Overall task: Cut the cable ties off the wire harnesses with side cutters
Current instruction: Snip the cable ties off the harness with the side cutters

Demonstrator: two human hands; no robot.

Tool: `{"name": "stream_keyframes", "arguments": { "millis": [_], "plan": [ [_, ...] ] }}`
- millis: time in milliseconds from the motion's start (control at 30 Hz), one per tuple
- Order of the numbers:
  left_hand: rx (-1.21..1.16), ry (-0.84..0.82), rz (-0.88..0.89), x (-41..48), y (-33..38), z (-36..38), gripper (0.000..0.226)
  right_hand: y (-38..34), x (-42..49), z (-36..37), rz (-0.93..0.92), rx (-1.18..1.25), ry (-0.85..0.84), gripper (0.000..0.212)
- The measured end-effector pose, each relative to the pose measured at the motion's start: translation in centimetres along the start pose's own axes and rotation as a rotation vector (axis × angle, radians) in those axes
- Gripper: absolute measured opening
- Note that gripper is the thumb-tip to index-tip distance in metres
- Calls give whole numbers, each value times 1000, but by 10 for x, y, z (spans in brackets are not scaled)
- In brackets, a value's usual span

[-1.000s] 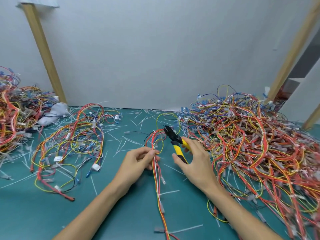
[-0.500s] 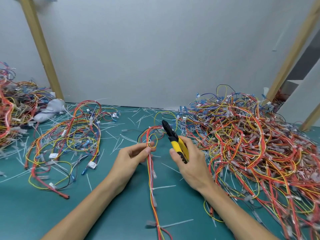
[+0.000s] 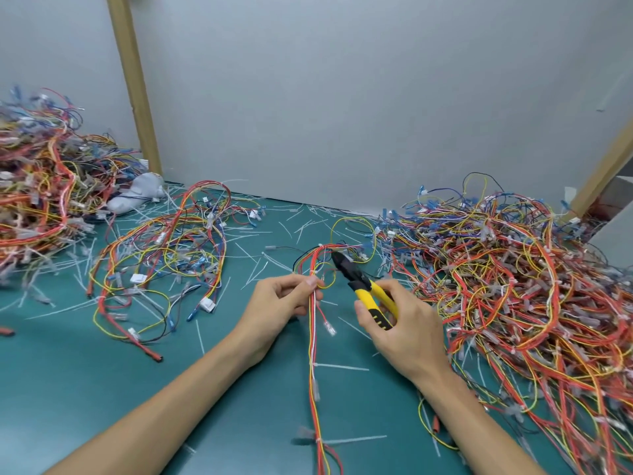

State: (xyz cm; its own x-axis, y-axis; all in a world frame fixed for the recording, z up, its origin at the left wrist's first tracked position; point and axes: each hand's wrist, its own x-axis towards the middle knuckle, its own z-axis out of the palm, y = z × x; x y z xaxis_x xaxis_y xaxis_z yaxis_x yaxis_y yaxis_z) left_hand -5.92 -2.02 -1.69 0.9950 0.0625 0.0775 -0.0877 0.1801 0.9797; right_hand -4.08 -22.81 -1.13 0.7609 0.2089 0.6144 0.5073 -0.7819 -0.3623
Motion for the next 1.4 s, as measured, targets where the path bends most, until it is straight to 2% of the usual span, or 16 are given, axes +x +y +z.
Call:
{"name": "stream_keyframes", "arguments": {
  "millis": [133,233,700,867,1000,1200,1400],
  "plan": [
    [-69,20,-24,2,-1,-2,20,5,1,0,-144,-81,-24,45],
    [-99,11,-24,0,0,-3,19,8,2,0,-153,-12,-41,50],
    [-24,-2,-15,-1,-1,-1,14,4,2,2,-188,-53,-73,58],
    [46,-75,11,-3,1,0,8,3,2,1,-196,-58,-90,55],
    [60,-112,3,-4,2,-1,13,1,1,0,-183,-52,-97,47],
    [110,-112,11,-3,1,-2,12,1,0,1,-166,-33,-100,42],
    [122,-91,0,-5,4,2,18,-1,-1,5,-192,-123,-114,41]
  ]
}}
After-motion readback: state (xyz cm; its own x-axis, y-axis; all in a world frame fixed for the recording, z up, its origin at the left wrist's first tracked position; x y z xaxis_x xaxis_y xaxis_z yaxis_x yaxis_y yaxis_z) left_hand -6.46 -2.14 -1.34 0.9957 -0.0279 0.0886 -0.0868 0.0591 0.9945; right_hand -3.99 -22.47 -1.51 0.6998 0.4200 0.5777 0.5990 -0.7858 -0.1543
